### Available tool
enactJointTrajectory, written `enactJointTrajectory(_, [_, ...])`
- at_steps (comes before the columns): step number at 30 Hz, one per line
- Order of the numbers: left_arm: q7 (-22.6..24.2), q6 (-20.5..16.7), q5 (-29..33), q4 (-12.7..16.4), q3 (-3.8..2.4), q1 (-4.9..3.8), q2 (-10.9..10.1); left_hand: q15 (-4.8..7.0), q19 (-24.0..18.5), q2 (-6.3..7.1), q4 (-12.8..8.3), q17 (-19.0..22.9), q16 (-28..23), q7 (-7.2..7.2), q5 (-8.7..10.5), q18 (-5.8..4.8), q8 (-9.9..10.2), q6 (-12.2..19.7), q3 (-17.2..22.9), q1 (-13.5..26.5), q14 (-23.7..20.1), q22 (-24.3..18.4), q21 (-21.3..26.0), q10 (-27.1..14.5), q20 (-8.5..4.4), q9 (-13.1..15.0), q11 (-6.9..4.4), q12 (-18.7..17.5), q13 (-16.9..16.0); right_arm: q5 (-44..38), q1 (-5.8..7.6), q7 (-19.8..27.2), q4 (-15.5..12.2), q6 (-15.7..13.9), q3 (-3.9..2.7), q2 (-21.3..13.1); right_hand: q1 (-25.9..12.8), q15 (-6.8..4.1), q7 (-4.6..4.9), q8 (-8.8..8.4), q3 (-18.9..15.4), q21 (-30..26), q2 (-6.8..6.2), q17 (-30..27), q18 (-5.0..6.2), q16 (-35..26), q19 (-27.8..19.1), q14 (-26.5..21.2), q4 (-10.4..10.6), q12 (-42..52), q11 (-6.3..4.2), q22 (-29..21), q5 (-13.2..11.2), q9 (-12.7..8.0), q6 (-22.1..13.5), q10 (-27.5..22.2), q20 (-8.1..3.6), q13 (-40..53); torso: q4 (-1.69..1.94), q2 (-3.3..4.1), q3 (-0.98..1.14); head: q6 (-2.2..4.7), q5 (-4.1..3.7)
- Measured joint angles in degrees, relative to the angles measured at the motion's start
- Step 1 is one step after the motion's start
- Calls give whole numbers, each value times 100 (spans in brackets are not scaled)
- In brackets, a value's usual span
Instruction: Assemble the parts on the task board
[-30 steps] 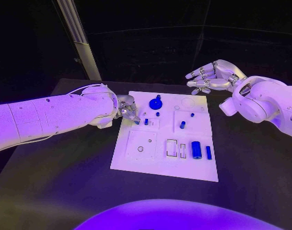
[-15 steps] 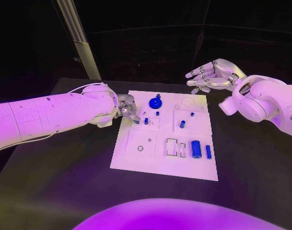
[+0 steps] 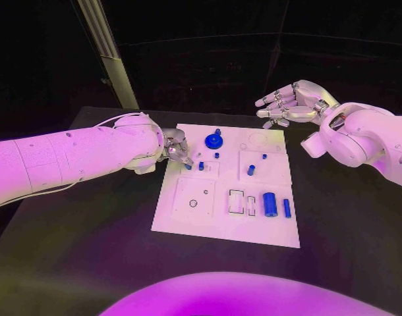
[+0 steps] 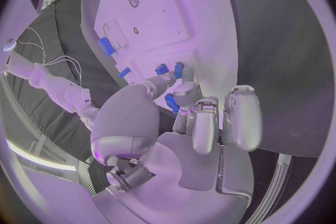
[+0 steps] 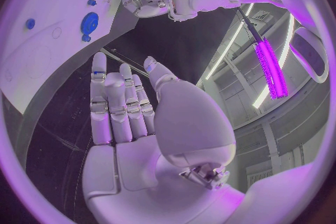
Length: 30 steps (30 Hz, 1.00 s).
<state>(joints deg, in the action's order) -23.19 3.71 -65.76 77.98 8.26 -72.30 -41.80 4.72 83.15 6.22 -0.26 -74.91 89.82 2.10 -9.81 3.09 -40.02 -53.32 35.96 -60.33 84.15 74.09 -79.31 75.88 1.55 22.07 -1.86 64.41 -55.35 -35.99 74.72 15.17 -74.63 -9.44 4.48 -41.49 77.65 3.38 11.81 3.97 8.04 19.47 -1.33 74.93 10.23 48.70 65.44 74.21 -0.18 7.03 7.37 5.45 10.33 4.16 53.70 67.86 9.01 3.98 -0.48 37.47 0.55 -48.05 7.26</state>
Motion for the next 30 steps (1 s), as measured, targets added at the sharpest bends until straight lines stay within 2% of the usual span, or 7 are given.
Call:
enactJointTrajectory(23, [-102, -17, 18, -89, 6, 8, 76, 21, 16, 111, 277, 0, 0, -17, -4, 0, 72, -137, -402, 332, -21, 38, 0, 9, -15, -67, -11, 43, -58, 0, 0, -1, -3, 6, 0, 9, -10, 0, 0, 0, -10, 0, 10, -1, 0, 0, 0, 0, 10, 0, 0, -7, 21, 4, 0, 0, 0, 0, 0, -3, -2, -2, -19])
enactJointTrajectory(26, [-114, -31, 19, -90, 5, 8, 71, 21, 16, 163, 364, 0, 0, -17, -4, 0, 72, -137, -551, 456, -21, 38, 0, 9, -15, -84, -10, 43, -56, 0, 0, -1, -3, 7, 0, 8, -24, 0, 0, 0, -13, 0, 24, -1, 0, 0, 0, 0, 13, 0, 0, -6, 21, 4, 0, 0, 0, 0, 1, -3, -2, -2, -21])
enactJointTrajectory(30, [-146, -71, 33, -84, 5, 8, 52, 21, 16, 248, 595, 0, 0, 4, -4, 0, 94, -159, -897, 707, -21, 47, 0, 9, -15, -96, -10, 43, 5, 0, 0, -1, -3, 9, 0, 8, -23, 0, 0, 0, -13, 0, 23, -1, 0, 0, 0, 0, 13, 0, 0, -6, 21, 4, 0, 0, 0, 0, 2, -3, -3, -1, -22])
